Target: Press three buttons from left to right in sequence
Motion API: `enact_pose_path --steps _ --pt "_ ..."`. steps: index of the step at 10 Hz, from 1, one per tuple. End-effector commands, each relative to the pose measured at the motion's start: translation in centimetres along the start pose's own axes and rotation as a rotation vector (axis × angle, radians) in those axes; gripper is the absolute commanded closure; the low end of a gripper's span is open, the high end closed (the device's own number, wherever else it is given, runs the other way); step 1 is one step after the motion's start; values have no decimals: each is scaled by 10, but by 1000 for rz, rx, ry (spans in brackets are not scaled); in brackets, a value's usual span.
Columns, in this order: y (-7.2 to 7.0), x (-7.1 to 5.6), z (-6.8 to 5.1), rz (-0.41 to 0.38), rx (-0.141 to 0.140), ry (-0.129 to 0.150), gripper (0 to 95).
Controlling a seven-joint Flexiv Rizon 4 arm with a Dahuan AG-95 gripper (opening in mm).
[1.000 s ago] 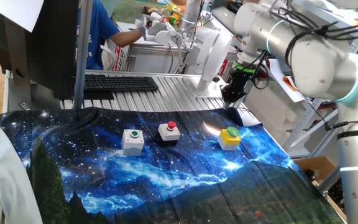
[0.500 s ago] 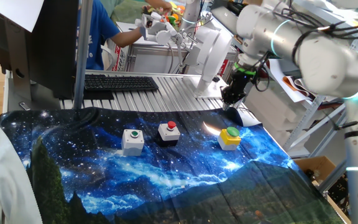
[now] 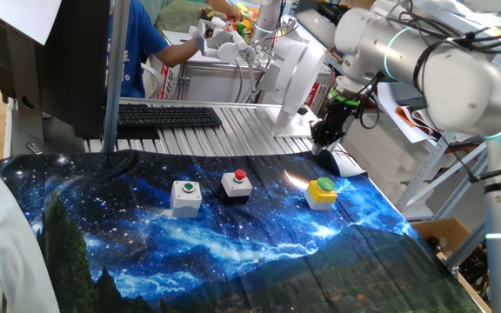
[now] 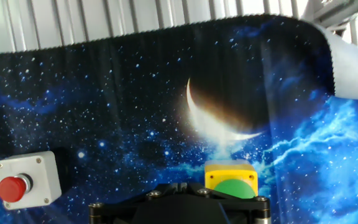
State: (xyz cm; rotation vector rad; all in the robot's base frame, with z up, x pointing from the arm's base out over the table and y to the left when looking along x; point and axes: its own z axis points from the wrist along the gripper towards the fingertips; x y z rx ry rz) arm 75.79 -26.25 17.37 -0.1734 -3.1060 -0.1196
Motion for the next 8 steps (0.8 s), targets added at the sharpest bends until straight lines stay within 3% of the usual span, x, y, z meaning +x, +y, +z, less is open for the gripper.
enact_pose_path --steps 1,5,7,8 --pt "1 2 3 -2 2 -9 950" --pt "1 2 3 -37 2 -21 950" --pt "1 2 3 -22 15 -20 950" --pt "1 2 3 -7 37 -19 950"
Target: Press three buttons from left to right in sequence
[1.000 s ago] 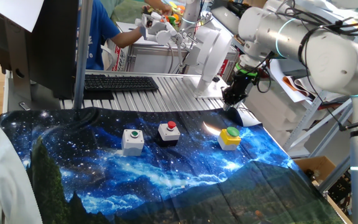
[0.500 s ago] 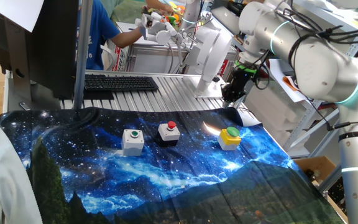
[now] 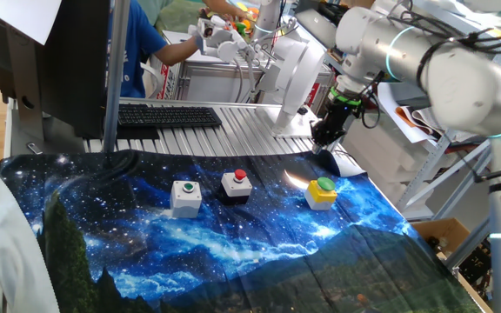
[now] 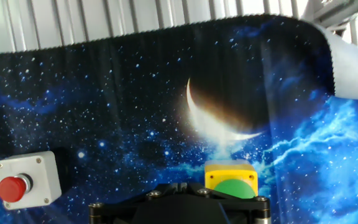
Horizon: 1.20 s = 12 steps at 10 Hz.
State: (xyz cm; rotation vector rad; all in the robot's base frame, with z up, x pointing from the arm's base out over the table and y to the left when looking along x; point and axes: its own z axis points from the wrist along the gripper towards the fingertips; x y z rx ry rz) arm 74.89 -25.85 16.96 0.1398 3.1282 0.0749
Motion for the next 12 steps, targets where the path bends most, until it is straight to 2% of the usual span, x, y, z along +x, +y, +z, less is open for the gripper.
enact_pose_path --steps 1,2,3,4,5,7,12 --pt "-2 -7 -2 20 11 22 950" --pt "-2 -7 -2 37 15 32 950" --pt "-2 -7 -2 58 11 31 950" --pt "-2 -7 -2 77 18 26 950" --pt "-2 -7 -2 105 7 28 950" --pt "-2 -7 -2 144 6 32 950" --pt "-2 -7 -2 264 16 25 950"
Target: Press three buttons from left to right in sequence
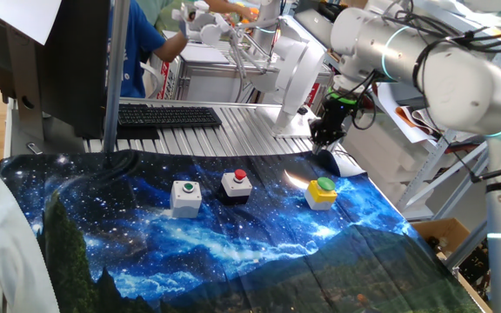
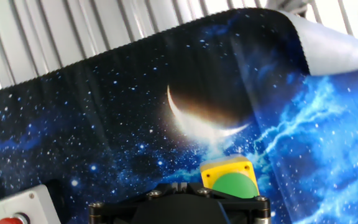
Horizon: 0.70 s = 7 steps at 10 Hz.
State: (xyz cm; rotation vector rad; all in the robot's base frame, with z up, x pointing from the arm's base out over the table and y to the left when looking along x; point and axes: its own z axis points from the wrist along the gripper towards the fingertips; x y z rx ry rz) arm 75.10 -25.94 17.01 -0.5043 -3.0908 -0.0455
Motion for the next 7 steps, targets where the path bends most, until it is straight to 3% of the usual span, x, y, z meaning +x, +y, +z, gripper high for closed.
enact_pose_path --steps 1,7 --pt "0 -5 -1 42 -3 14 950" --pt "0 -5 -1 113 -3 11 950"
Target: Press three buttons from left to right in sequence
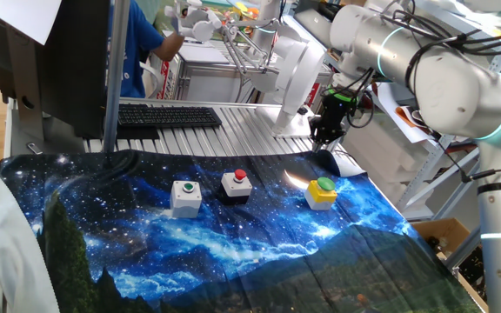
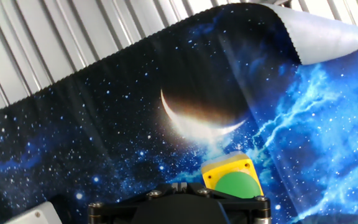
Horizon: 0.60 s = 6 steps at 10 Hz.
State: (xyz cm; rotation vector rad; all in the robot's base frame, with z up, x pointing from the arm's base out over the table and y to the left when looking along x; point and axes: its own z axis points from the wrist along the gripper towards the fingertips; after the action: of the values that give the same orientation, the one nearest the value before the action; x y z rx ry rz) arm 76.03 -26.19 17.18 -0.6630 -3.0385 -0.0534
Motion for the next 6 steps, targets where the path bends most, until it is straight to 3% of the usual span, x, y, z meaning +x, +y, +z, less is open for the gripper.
enact_pose_path --steps 1,6 --pt "-1 4 1 9 -1 -10 950" --pt "-1 4 1 39 -2 -8 950"
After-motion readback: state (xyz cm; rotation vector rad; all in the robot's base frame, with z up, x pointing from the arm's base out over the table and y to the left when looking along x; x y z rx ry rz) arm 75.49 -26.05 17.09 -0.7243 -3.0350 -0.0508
